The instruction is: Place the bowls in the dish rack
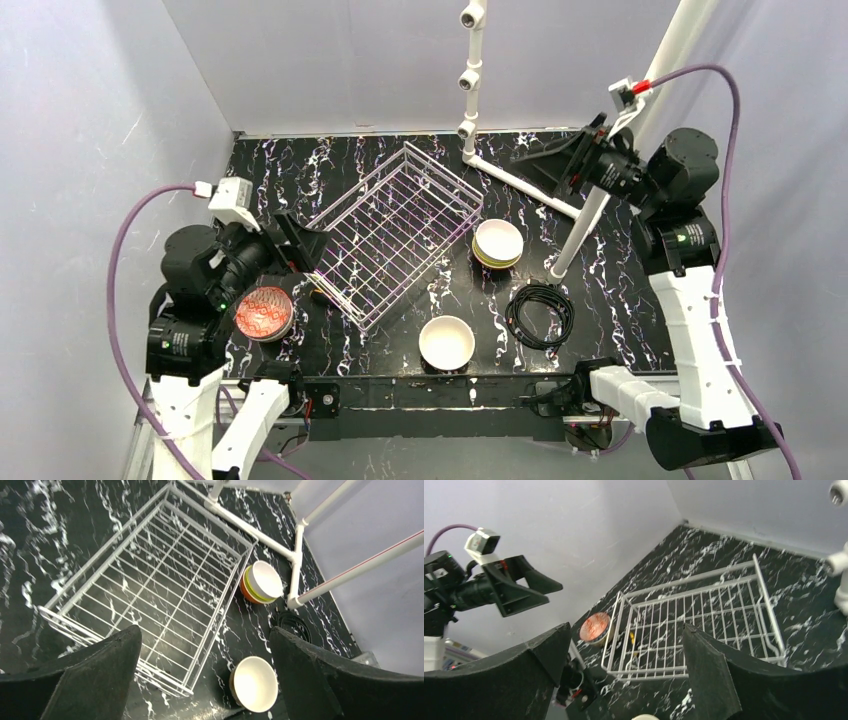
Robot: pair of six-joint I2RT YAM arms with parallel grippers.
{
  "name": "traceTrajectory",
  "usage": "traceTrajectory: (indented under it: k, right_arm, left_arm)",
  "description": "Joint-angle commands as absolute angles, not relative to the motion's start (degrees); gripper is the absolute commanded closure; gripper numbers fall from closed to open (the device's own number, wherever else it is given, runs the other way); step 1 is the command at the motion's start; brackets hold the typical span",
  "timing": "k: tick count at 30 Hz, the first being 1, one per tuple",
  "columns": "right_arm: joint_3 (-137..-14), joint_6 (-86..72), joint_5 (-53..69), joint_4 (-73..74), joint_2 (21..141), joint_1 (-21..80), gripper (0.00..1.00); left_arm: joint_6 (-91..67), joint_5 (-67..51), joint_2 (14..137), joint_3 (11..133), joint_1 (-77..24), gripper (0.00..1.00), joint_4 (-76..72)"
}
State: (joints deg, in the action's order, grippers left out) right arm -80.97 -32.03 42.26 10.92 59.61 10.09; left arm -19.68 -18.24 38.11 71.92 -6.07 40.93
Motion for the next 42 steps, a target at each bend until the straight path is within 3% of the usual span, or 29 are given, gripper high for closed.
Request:
traceTrajectory:
  k: [1,5,11,16,22,31,37,42]
  right_arm:
    - [-76.2,-31.9,44.8,14.3,55.0,9.8,0.09]
    - [-68.1,-32.7,43.6,17.9,52.2,9.8,0.09]
    - [-54.6,-36.5,43.8,16.5,47.6,10.4,0.11]
    - [-46.3,-40.4,38.3,16.1,45.9,14.0,0.11]
    - [-39.9,-43.2,24.8,19.1,46.8,22.9,0.16]
    - [-33.1,-52.3,4.6,24.1,46.7,45.1,0.23]
    - [-30.4,-53.7,-10.2,25.4,47.8,56.0,0.32]
    - [-28.8,-47.4,-5.7,18.8,52.1,57.5,0.33]
  left_arm:
    - [-22.5,-22.0,36.2,66.3,-5.7,0.02,40.3]
    - [-24.7,-23.4,35.6,59.5,-5.7,0.02,37.6]
    - [-27.9,-37.5,36.2,50.9,-5.7,0.02,25.9]
    - [-29.9,-38.9,39.5,49.2,-5.7,0.02,21.1]
    - [-31.0,-37.9,42.3,48.0,-6.1,0.02,17.3]
    - [-31.0,-32.5,42.8,45.4,-6.3,0.02,13.8]
    - [-32.8,-29.0,43.7,43.5,-6.2,0.02,8.9]
    - [-32.3,-28.6,46.6,45.7,-6.3,0.02,8.3]
